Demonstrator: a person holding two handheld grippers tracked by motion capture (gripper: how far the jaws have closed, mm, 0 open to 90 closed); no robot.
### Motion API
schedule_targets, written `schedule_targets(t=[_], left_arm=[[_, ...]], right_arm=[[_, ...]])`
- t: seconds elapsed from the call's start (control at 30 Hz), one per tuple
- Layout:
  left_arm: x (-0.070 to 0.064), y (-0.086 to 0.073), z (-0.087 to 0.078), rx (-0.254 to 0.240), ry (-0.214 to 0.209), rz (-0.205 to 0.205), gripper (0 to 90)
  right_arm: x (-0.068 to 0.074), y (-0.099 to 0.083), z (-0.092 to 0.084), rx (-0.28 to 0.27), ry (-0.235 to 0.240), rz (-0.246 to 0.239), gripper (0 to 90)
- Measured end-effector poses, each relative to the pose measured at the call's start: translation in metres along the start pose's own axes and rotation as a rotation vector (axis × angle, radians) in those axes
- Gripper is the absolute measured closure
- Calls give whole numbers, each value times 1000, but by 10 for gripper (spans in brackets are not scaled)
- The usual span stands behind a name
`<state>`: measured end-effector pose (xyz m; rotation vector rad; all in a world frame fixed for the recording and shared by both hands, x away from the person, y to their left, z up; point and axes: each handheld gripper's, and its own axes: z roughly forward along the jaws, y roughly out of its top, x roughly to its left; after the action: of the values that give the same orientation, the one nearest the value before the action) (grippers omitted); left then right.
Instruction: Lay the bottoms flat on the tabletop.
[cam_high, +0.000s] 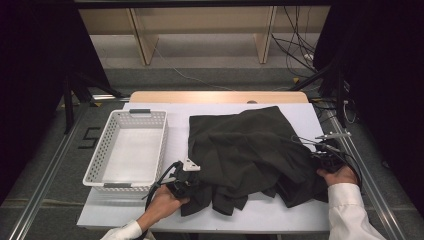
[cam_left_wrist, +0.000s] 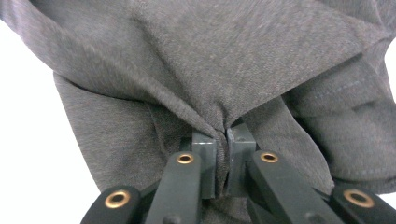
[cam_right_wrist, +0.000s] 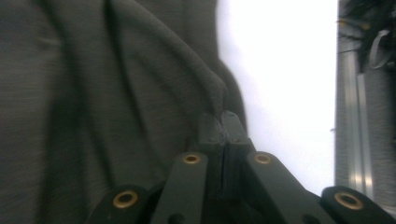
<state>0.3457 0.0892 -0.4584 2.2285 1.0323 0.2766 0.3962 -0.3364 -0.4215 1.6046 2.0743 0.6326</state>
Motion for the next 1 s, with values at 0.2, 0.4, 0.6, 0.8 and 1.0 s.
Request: schedule_targets(t=[0.2, 0.4, 0.6, 0.8, 1.0], left_arm=[[6, -1, -12, -18, 5, 3, 854], [8, -2, -22, -42, 37, 6, 853], [16, -2, -24, -44, 31, -26, 846], [8, -5, -16, -20, 2, -1, 717], [9, 3, -25, -43, 21, -53, 421]], right_arm=[[42, -15, -22, 0, 99, -46, 898], [85, -14, -38, -31, 169, -122, 898], [80, -6, -51, -63, 188, -102, 881], [50, -1, -36, -87, 186, -84, 519], [-4, 20, -17, -103, 65, 52, 371]])
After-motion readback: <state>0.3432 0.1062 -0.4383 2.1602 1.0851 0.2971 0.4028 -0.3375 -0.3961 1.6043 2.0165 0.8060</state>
